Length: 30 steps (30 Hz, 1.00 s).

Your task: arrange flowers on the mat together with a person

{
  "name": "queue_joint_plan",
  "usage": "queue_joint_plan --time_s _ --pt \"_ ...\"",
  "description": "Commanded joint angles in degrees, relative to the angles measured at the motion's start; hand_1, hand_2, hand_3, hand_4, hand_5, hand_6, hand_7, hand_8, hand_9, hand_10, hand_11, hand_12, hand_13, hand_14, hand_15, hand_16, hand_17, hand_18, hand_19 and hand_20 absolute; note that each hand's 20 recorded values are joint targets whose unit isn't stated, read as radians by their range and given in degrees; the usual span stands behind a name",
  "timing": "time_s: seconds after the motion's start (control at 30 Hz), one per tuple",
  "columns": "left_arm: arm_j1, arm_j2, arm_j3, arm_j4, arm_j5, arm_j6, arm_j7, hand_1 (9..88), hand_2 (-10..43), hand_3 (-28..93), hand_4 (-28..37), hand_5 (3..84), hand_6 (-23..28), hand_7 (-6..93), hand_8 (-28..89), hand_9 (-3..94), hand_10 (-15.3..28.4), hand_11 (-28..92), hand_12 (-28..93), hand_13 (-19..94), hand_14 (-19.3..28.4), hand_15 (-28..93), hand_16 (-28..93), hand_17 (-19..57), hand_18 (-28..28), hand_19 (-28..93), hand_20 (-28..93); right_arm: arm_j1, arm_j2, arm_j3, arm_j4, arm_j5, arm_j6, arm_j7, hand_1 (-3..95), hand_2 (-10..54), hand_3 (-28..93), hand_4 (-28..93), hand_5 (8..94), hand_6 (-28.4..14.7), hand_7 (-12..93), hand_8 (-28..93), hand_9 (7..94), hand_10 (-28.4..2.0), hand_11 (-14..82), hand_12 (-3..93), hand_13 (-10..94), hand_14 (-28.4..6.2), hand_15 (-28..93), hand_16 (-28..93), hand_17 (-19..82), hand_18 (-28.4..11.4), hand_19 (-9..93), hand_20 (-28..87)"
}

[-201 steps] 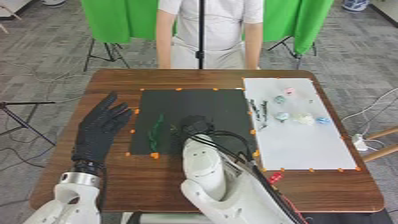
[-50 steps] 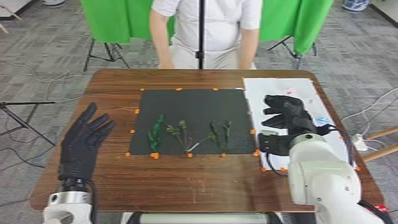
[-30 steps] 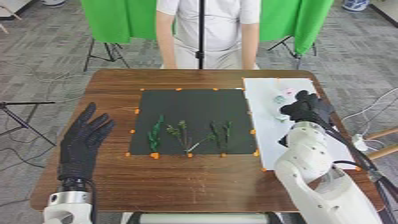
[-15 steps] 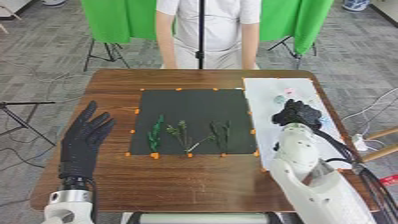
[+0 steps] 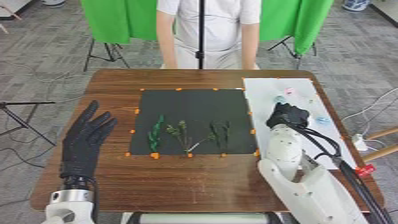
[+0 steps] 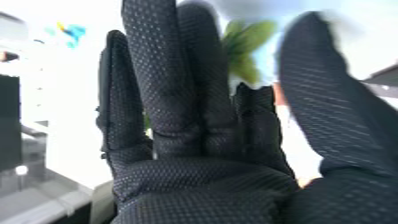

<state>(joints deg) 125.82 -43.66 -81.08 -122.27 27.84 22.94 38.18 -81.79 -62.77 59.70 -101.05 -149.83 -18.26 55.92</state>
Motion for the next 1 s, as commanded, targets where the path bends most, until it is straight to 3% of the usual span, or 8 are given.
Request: queue_joint_plan --time_s 0.03,0.2,0.4,0.67,0.73,0.83,0.9,1.0 --pt "1.41 -0.03 0.00 0.15 -0.60 -0.31 0.67 22.7 10.4 74 -28.3 30.5 6.2 11.8 -10 30.8 18.5 21 11 25 22.6 35 -4 -8.4 18.8 44 11 -2.67 0.37 -1.30 -0.07 -7.08 6.70 -2.96 59.0 -9.5 62 -28 83.5 1.7 12 -2 92.7 -9.6 20.4 23.3 83 -7.0 45 16 34 -20.8 93 -8" --pt "1.25 0.59 0.11 -0.11 -1.03 -0.16 1.55 22.7 10.4 74 -28.3 30.5 6.3 11.7 -10 30.8 18.5 21 11 25 22.7 35 -4 -8.4 18.8 44 11 -3.51 0.77 -1.10 -0.90 -8.32 10.60 -3.56 63.9 -9.5 58 -28 86.9 1.7 12 -1 93.7 -7.9 24.0 24.0 87 -5.6 46 17 36 -20.1 93 -1" --pt "2.43 1.62 -1.97 -2.06 0.01 -0.30 2.56 22.7 10.4 73 -28.3 30.5 6.4 11.6 -10 30.8 18.6 21 11 25 22.7 35 -4 -8.4 18.8 44 11 -3.30 0.13 -2.76 -7.54 -7.45 16.26 -7.01 62.9 -9.5 60 -28 87.7 1.6 12 -1 93.7 -7.8 25.5 23.3 88 -5.1 44 20 36 -20.0 93 1" --pt "2.07 2.62 -3.63 -3.53 1.04 -0.04 2.97 22.8 10.4 73 -28.2 30.6 6.4 11.6 -10 30.9 18.7 21 11 25 22.9 35 -4 -7.6 19.0 46 12 6.13 -6.17 -15.18 -9.57 -1.82 14.59 -19.67 62.4 -9.5 61 -28 88.0 1.1 12 -1 93.7 -8.3 26.6 22.6 87 -5.4 43 21 36 -20.0 93 2" --pt "0.33 3.39 -3.01 -3.20 0.99 -0.46 3.00 22.8 10.4 73 -28.2 30.6 6.4 11.5 -10 30.9 18.7 21 11 25 23.0 35 -4 -7.4 19.1 47 12 9.04 -7.92 -19.29 -7.59 -4.00 14.66 -23.12 62.4 -9.5 61 -28 87.9 1.2 12 -1 93.7 -8.4 26.2 22.8 87 -5.4 44 21 35 -19.8 93 2" --pt "-4.15 2.67 -0.64 -2.32 1.90 -2.25 1.30 22.8 10.4 73 -28.2 30.6 6.5 11.4 -10 30.9 18.7 21 11 25 23.0 35 -4 -7.2 19.1 47 12 12.65 -10.35 -24.02 -4.42 -3.99 14.86 -26.23 62.3 -9.5 61 -28 87.7 1.3 12 -1 93.7 -8.4 25.9 23.0 87 -5.5 44 22 35 -19.7 93 2" --pt "-4.38 3.00 -1.22 -2.79 2.46 -2.13 1.10 22.8 10.4 73 -28.2 30.6 6.5 11.4 -10 30.9 18.8 21 11 25 23.1 35 -4 -7.1 19.1 47 12 14.15 -13.12 -26.06 -1.36 -4.73 14.91 -28.92 62.2 -9.5 61 -28 87.6 1.4 12 -1 93.7 -8.4 25.8 23.1 86 -5.6 44 22 34 -19.6 93 1" --pt "-6.66 2.34 -0.60 -2.42 2.92 -3.03 -0.20 22.9 10.4 73 -28.3 30.6 6.5 11.4 -10 30.9 18.8 21 11 25 23.0 35 -4 -7.1 19.1 48 12 15.35 -14.89 -28.49 1.07 -4.77 14.69 -30.47 62.2 -9.5 61 -28 87.6 1.4 12 -1 93.7 -8.3 25.7 23.2 86 -5.6 44 21 34 -19.6 93 1"
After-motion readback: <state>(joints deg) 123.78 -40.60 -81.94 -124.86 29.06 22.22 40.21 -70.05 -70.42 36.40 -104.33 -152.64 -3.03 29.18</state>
